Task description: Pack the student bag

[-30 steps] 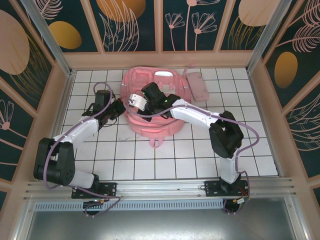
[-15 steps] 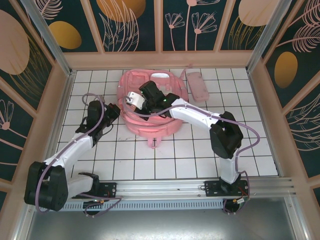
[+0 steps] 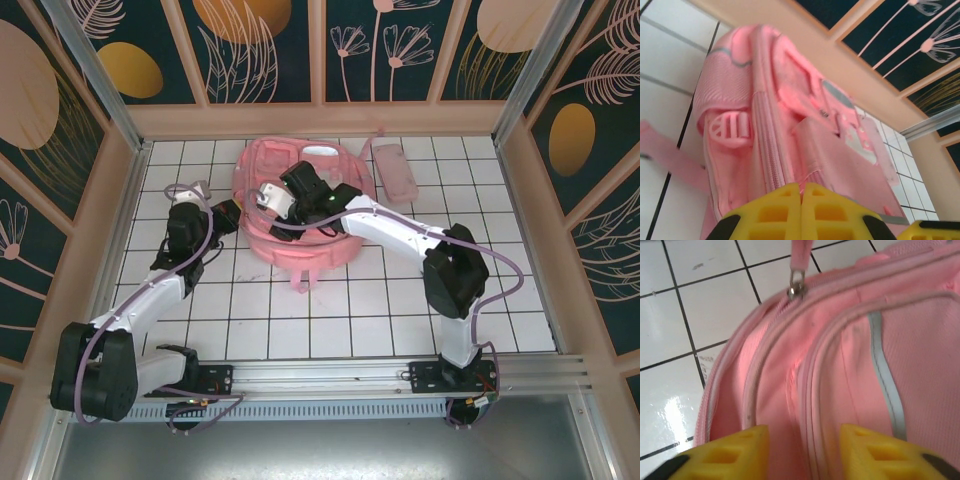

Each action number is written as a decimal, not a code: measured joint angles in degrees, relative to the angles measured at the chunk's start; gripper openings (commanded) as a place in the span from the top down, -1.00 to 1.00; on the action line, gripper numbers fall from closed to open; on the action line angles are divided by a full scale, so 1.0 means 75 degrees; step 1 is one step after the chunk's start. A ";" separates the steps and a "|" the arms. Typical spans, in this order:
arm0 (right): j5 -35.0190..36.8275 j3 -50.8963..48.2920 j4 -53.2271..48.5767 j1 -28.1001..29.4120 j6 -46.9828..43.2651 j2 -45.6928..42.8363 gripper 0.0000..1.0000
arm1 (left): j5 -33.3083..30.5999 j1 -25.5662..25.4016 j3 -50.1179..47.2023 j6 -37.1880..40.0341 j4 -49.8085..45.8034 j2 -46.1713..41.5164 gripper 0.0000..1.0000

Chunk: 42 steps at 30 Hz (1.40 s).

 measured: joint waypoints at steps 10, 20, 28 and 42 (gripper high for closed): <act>0.0740 -0.0213 0.0015 0.0516 0.0968 -0.0819 0.14 | 0.1192 0.0026 0.0000 0.0845 0.0149 -0.0207 1.00; 0.0976 -0.0239 -0.0026 0.0839 0.0539 -0.0734 0.40 | 0.1635 0.0017 0.0029 0.1064 0.0146 -0.0207 1.00; 0.0935 -0.0242 -0.0210 0.0819 0.0254 -0.0417 0.36 | 0.1655 0.0017 0.0044 0.1064 0.0140 -0.0207 1.00; 0.1431 -0.0358 -0.0055 0.0790 -0.0175 -0.0321 1.00 | 0.1174 -0.0052 0.0090 0.1259 -0.0178 -0.0207 1.00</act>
